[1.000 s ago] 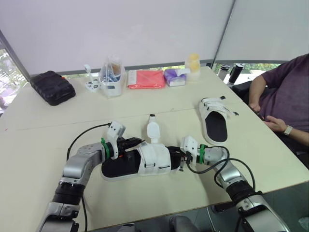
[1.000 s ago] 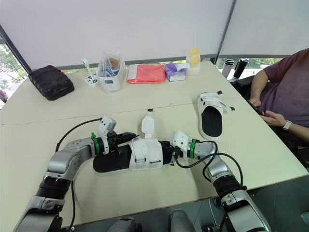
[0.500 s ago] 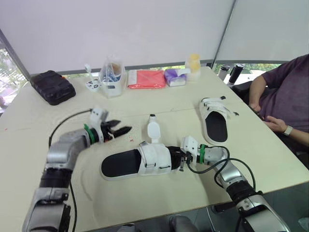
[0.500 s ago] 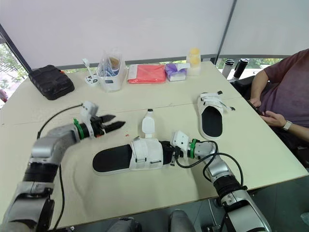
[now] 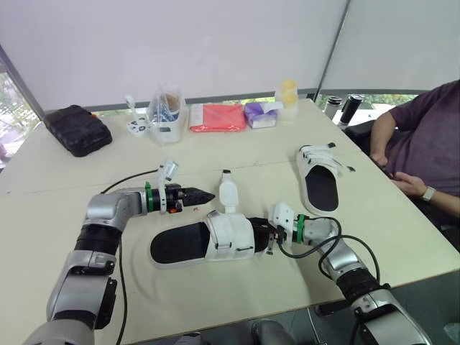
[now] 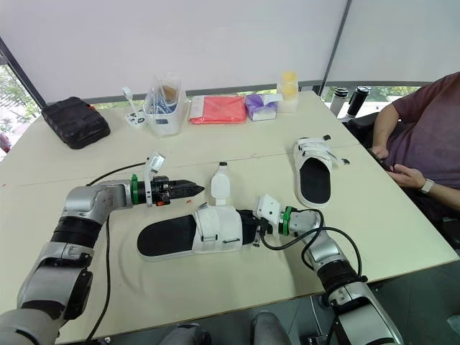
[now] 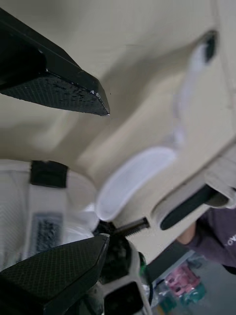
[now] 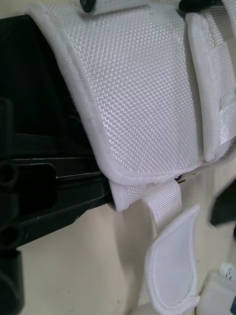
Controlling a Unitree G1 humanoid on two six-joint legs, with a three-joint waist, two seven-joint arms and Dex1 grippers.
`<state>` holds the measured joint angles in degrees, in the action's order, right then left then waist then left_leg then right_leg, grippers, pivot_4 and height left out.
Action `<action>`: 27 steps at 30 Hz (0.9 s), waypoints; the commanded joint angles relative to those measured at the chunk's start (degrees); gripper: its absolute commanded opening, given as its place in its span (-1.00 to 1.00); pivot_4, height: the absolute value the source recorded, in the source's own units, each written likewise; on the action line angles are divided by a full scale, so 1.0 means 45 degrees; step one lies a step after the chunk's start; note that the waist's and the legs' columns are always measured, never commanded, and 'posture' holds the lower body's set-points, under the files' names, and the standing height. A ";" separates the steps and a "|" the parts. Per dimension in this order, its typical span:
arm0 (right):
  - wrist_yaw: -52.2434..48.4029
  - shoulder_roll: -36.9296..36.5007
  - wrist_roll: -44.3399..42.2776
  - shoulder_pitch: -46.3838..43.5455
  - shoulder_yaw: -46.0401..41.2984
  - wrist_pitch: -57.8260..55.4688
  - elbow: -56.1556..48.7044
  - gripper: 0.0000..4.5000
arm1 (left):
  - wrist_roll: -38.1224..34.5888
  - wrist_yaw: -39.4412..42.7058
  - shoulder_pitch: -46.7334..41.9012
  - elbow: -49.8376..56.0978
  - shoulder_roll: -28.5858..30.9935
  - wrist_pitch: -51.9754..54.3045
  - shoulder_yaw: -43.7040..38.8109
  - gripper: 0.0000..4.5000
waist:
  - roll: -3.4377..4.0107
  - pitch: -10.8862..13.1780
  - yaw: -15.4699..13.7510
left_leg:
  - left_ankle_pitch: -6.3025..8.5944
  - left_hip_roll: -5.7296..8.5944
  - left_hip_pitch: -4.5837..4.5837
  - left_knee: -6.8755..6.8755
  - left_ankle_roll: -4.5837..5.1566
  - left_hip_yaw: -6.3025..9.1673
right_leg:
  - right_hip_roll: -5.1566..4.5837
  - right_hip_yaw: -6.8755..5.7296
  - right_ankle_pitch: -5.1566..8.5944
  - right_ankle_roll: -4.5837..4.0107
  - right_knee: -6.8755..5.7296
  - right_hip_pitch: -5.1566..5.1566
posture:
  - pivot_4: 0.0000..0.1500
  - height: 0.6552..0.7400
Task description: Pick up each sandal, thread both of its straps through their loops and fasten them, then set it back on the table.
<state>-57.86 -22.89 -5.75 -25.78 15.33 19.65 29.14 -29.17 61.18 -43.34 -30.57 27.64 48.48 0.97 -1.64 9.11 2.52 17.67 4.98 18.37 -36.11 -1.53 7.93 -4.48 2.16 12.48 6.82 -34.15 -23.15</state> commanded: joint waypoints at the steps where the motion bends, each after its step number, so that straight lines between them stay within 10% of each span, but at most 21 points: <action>1: -0.0006 -0.0052 0.1469 0.1021 0.1101 -0.0826 0.1274 -1.00 | 0.0036 0.0330 -0.1128 -0.1166 -0.0516 -0.0378 -0.0270 0.76 | -0.0007 -0.0004 -0.0016 | 0.0000 0.0001 0.0001 -0.0002 0.0000 0.0000 | -0.0001 0.0000 0.0000 0.0000 0.0000 0.0002 | 1.00 1.00; 18: 0.0355 -0.0066 0.1517 0.1201 0.1047 -0.0889 0.0886 -1.00 | 0.1117 -0.3054 -0.5522 -0.9820 -0.3694 -0.4319 -0.3010 0.76 | -0.0025 0.0000 0.0020 | 0.0000 0.0005 0.0006 0.0006 -0.0002 0.0002 | -0.0010 -0.0014 -0.0002 0.0014 0.0005 -0.0006 | 1.00 1.00; 25: 0.0544 -0.0132 0.1502 0.1388 0.0979 -0.1001 0.0636 -1.00 | 0.1877 -0.2392 -0.5617 -0.9878 -0.3904 -0.4851 -0.3122 -0.79 | -0.0029 0.0003 0.0015 | -0.0001 0.0007 0.0010 0.0005 -0.0004 0.0003 | -0.0010 -0.0023 -0.0006 0.0020 0.0006 -0.0006 | 1.00 1.00; 27: 0.0557 -0.0138 0.1496 0.1385 0.0983 -0.1002 0.0653 -1.00 | 0.1900 -0.2389 -0.5667 -0.9881 -0.3840 -0.4863 -0.3308 -0.97 | -0.0029 0.0003 0.0014 | -0.0001 0.0007 0.0009 0.0005 -0.0003 0.0002 | -0.0011 -0.0024 -0.0006 0.0020 0.0005 -0.0005 | 1.00 1.00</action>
<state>-55.20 -23.02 -5.08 -23.90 15.33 19.67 26.65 -21.04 49.72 -66.52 -75.81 9.99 27.69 -12.64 -1.77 9.12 2.59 17.66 5.01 18.41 -36.08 -1.54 7.95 -4.53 2.05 12.46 6.91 -34.12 -23.17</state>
